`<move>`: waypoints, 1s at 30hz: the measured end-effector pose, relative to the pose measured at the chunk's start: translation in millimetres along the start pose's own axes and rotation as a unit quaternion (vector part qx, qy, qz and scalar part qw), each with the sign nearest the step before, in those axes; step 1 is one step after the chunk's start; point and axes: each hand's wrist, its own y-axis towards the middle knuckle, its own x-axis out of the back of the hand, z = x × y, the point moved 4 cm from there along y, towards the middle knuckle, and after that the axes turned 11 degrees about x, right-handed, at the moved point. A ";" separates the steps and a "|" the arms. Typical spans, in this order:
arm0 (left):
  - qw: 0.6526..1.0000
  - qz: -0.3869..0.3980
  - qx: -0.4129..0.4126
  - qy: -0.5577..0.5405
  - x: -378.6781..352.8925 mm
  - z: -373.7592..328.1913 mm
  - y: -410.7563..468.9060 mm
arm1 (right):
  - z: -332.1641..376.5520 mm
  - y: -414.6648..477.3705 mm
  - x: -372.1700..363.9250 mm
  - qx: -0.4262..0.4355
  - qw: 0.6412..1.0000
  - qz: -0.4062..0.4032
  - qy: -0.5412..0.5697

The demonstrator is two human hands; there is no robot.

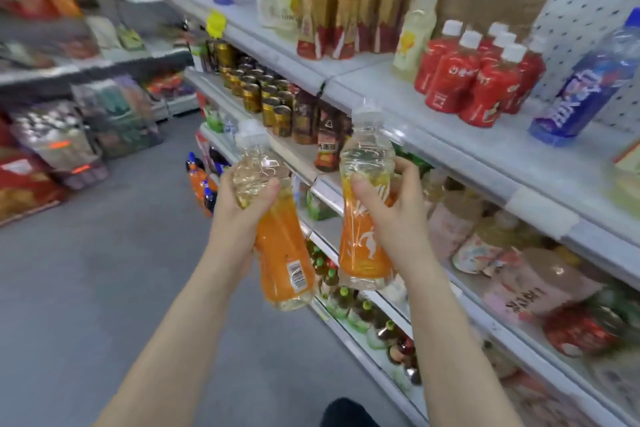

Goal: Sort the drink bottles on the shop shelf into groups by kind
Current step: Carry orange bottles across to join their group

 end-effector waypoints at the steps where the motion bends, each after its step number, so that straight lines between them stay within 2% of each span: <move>1: 1.000 -0.011 0.000 -0.009 15.2 -4.8 10.2 | -0.6 8.8 -20.7 -0.001 1.000 0.016 0.004; 6: 0.998 -0.054 -0.010 -0.034 73.5 -30.9 68.2 | -5.7 58.3 -113.2 -0.001 0.997 0.071 0.019; 15: 0.989 -0.134 -0.065 -0.018 159.2 -106.8 214.6 | -24.0 200.7 -277.7 0.014 0.992 0.116 0.051; 23: 0.972 -0.203 -0.111 0.038 231.7 -172.7 341.8 | -20.8 322.8 -395.6 0.030 0.992 0.106 0.064; 30: 0.974 -0.173 -0.131 0.063 270.9 -212.1 478.6 | -33.3 418.3 -464.4 0.056 0.997 0.042 0.040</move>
